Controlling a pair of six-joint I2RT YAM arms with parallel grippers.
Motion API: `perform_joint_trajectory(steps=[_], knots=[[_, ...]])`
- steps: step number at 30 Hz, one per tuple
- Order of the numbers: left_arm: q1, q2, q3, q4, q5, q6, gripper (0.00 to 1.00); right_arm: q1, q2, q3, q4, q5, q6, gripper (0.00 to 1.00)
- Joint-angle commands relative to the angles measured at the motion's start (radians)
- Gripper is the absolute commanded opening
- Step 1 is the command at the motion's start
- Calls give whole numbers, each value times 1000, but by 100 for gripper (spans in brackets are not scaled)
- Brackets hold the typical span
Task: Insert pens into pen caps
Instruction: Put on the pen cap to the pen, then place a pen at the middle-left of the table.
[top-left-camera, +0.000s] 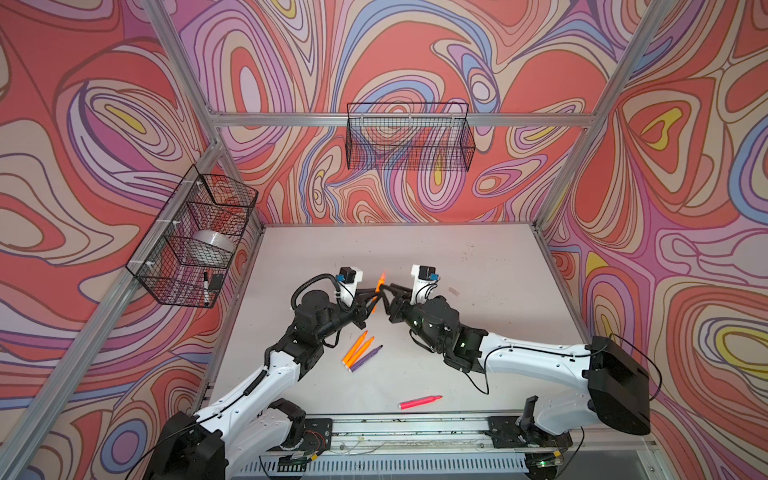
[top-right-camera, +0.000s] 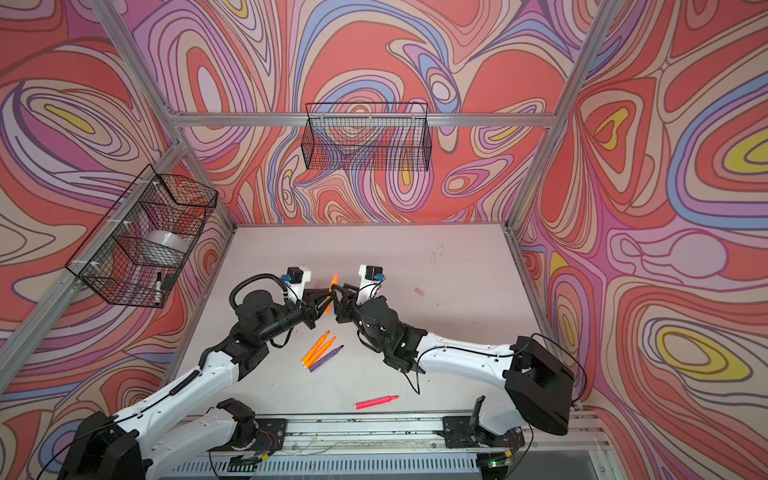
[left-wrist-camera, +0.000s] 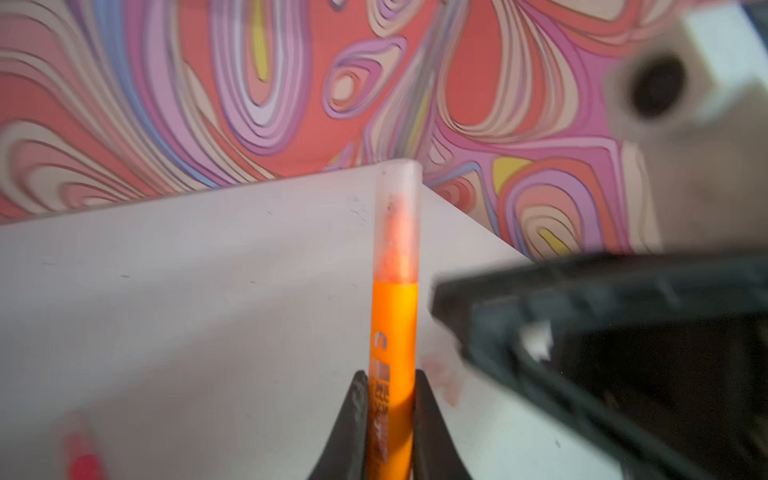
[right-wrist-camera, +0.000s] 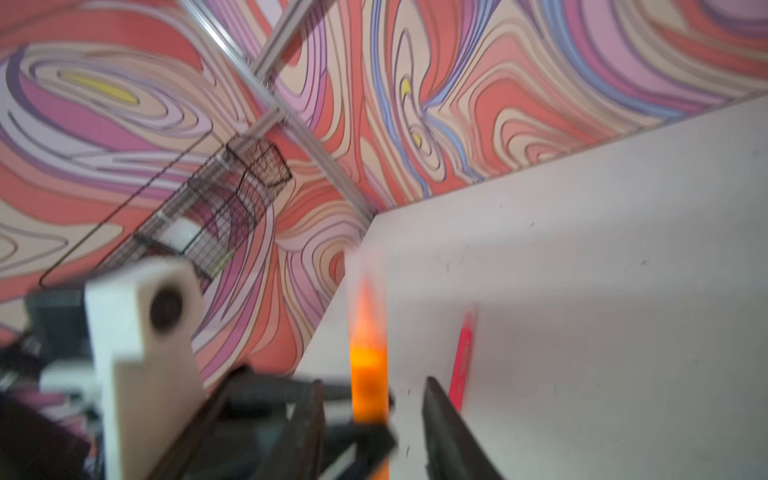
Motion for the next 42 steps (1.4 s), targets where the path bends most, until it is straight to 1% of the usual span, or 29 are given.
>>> perform_joint_trajectory(steps=[1, 3, 4, 6, 8, 10, 11, 12, 13, 14, 15, 17, 21, 22, 25, 28, 33, 36, 38, 40, 41, 42], knots=[[11, 19, 20, 106, -157, -26, 0, 34, -32, 10, -195, -21, -67, 64], [10, 37, 10, 101, -177, -37, 0, 34, -65, 13, -228, 23, -86, 73], [11, 49, -26, 93, -196, -46, 0, 34, -82, 11, -244, 46, -94, 76], [10, 70, -33, 55, -233, -62, 0, 33, -117, 2, -271, 85, -103, 79], [10, 91, -22, -24, -296, -77, 0, 34, -144, -12, -295, 120, -105, 81], [12, 118, -9, -126, -386, -95, 0, 34, -162, -19, -329, 155, -105, 83], [13, 129, 33, -168, -429, -106, 0, 34, -166, -19, -348, 168, -104, 84], [18, 142, 43, -211, -466, -119, 0, 34, -168, -17, -370, 187, -105, 85], [27, 157, 54, -254, -500, -138, 0, 34, -167, -16, -390, 206, -102, 88], [37, 170, 65, -290, -524, -158, 0, 34, -166, -16, -404, 220, -101, 96], [49, 187, 78, -326, -551, -177, 0, 32, -164, -14, -418, 236, -97, 98], [77, 232, 101, -375, -573, -216, 0, 28, -157, -15, -432, 245, -94, 98], [156, 379, 163, -434, -502, -275, 0, 13, -125, 3, -464, 241, -89, 98], [164, 413, 183, -445, -492, -280, 0, 11, -117, 8, -473, 241, -87, 98], [170, 520, 252, -490, -481, -289, 0, 4, -89, 22, -490, 238, -86, 98], [171, 598, 317, -536, -470, -298, 0, -21, -73, 27, -495, 205, -84, 98], [176, 686, 387, -582, -495, -314, 0, -97, -60, 3, -463, 84, -75, 98], [177, 726, 434, -628, -493, -319, 0, -110, -60, -7, -452, 78, -82, 95], [178, 732, 440, -634, -491, -320, 0, -120, -60, -10, -450, 68, -84, 89], [178, 731, 439, -631, -490, -320, 5, -133, -63, -15, -448, 56, -81, 89], [177, 731, 440, -633, -488, -320, 8, -135, -66, -19, -447, 53, -79, 84], [177, 734, 443, -637, -485, -320, 11, -138, -70, -22, -445, 52, -81, 75]])
